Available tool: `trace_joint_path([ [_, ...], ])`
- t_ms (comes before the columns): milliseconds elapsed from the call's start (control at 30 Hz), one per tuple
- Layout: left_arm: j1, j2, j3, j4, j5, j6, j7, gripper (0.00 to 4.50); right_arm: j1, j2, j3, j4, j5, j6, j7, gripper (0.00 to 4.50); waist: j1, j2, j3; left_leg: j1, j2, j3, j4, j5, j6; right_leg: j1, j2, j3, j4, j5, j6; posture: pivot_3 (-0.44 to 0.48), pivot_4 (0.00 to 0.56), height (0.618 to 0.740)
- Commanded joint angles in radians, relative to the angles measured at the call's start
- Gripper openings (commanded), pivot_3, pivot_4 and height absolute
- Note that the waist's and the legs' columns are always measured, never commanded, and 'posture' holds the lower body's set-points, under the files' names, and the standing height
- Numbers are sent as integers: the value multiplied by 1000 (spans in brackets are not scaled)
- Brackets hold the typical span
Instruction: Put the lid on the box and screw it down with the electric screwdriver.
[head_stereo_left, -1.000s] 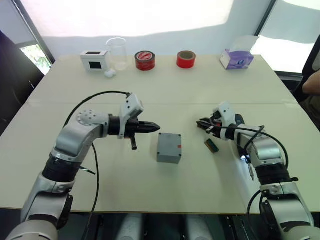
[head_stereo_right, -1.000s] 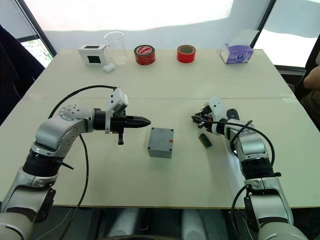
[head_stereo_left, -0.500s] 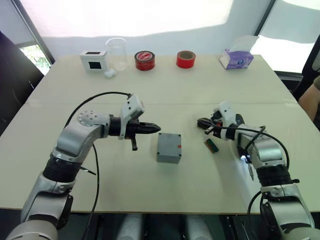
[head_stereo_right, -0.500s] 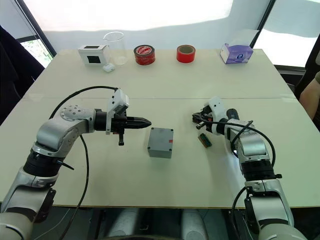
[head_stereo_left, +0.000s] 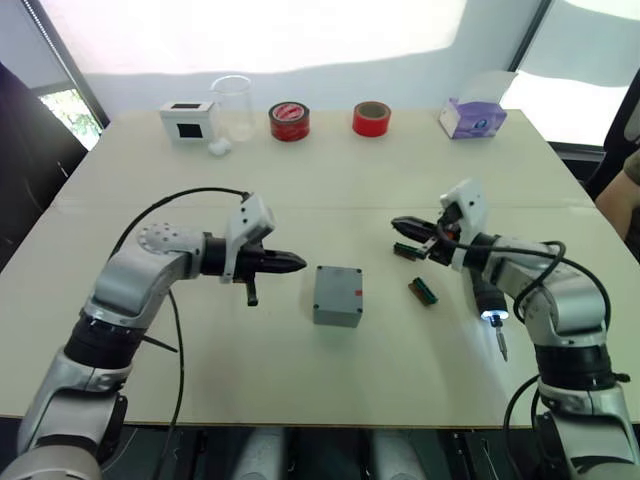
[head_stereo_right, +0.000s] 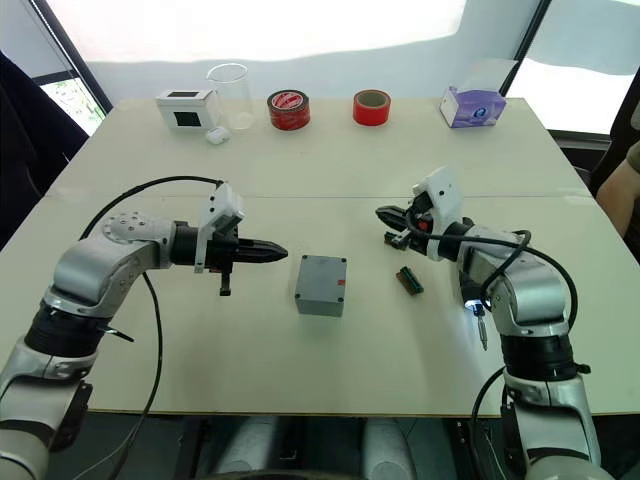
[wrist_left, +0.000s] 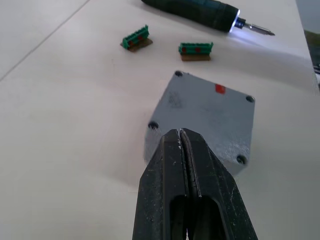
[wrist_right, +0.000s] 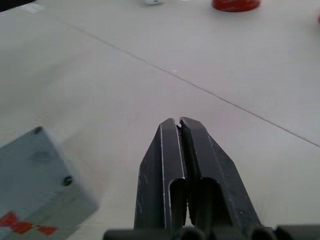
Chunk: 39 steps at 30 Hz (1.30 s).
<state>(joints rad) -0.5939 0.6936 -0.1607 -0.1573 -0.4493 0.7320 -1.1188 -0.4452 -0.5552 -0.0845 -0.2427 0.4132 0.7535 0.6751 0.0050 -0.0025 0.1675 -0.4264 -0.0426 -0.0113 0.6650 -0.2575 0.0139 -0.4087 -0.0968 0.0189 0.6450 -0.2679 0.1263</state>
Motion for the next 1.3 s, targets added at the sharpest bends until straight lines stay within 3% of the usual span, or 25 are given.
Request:
trace_joint_path([
  [33,16,39,30,-59,-38,15,-30,0,72,37,31,-185,37,18,-41,22,2,0,0,0,0,0,0,0,0,0,0,0,0,0,0,0,150,740],
  [333,6,13,9,-45,-27,-2,-8,0,128,71,122,-214,24,30,-71,22,4,0,0,0,0,-1,0,0,0,0,0,0,1,0,-1,0,150,740],
  [1300,12,-9,-3,-27,-13,-37,1,0,147,33,152,-173,5,16,-69,22,4,0,0,0,0,-1,0,0,0,0,0,0,1,0,-1,0,150,740],
])
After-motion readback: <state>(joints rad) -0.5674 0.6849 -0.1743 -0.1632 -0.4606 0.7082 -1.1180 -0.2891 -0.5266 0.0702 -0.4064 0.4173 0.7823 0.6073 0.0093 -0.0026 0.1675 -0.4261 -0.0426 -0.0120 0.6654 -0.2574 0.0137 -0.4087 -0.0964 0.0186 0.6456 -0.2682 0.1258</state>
